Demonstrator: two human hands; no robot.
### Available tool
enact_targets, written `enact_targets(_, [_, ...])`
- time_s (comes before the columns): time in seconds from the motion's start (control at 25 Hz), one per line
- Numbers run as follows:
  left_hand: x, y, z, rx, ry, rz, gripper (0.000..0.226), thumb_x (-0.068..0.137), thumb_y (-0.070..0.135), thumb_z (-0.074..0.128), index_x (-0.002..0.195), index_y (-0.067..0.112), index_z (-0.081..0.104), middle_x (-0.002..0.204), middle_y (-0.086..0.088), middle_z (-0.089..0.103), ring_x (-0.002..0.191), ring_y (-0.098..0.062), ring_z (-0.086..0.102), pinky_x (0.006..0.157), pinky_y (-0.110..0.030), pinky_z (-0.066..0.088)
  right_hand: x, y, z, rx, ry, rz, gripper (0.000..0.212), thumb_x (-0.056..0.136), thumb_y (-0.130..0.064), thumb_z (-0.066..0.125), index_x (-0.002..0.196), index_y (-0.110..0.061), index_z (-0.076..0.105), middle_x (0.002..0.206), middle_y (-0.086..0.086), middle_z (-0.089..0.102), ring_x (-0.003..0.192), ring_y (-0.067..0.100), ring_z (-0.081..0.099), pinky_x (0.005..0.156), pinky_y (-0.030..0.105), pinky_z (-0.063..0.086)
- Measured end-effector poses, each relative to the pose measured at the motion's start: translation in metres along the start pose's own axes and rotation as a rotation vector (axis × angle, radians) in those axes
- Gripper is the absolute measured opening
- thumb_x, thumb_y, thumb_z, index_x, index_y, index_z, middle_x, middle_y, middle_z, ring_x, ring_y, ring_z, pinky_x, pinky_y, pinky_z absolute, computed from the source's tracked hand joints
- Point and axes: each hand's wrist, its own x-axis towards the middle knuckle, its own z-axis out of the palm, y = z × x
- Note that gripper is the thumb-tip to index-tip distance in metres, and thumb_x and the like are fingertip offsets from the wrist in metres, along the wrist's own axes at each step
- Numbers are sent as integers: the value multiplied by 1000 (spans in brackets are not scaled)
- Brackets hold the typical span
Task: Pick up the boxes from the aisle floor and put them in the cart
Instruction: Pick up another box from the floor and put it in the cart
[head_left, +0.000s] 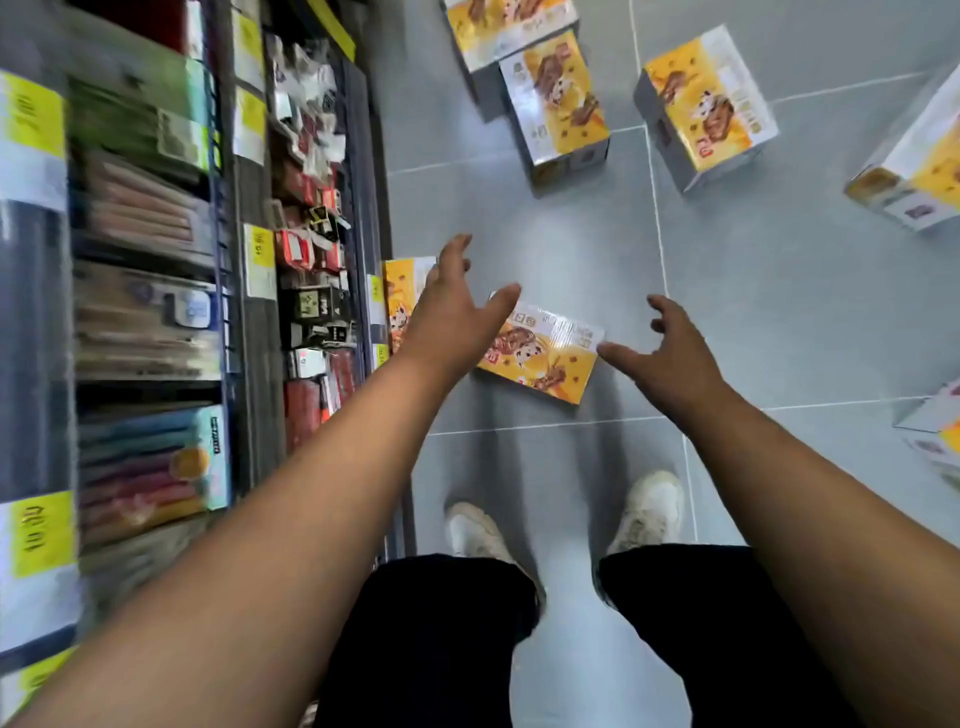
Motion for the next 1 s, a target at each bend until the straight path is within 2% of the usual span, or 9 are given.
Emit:
enact_targets(0.12, [64,-77,56,106,-35,-57,81,88,43,66,152,21,21,153,-12,33,138,-26,39,112,-37,35,73,56,60,-61,-14,59,103,74,-36,82,152,-22,16,150,16,30,136,27,36,107,33,30])
enact_targets(0.32, [153,-170,136,246,-92,-113,91,84,49,69,153,25,16,153,-12,31,137,-31,38,108,-37,34,176,120,138,-83,11,132,115,72,-38,83,153,-27,3,151,20,22,133,35,39,105,36,35])
enact_targets(0.52, [199,-228,191,426,-254,-171,124,67,60,78,151,38,-10,148,-17,29,127,-41,47,106,-47,40,231,163,182,-136,-1,185,124,61,-45,88,150,-39,2,146,19,26,125,36,45,99,39,41])
enact_targets(0.6, [204,-236,202,495,-271,-137,130,65,57,81,149,43,-17,144,-19,30,120,-42,53,102,-47,43,239,170,188,-170,34,143,118,58,-46,89,147,-39,11,139,18,32,116,36,51,92,37,43])
enact_targets(0.72, [208,-235,203,470,-268,-136,132,64,55,84,148,46,-18,141,-20,33,117,-42,55,99,-46,45,244,173,187,-156,44,158,111,56,-45,91,141,-37,20,133,16,34,107,34,55,89,35,45])
enact_targets(1.0, [196,-203,182,474,-256,-144,133,63,51,86,150,44,-15,145,-18,26,121,-40,53,103,-42,42,226,151,171,-121,67,149,111,56,-46,90,142,-37,20,132,13,38,111,33,55,93,38,45])
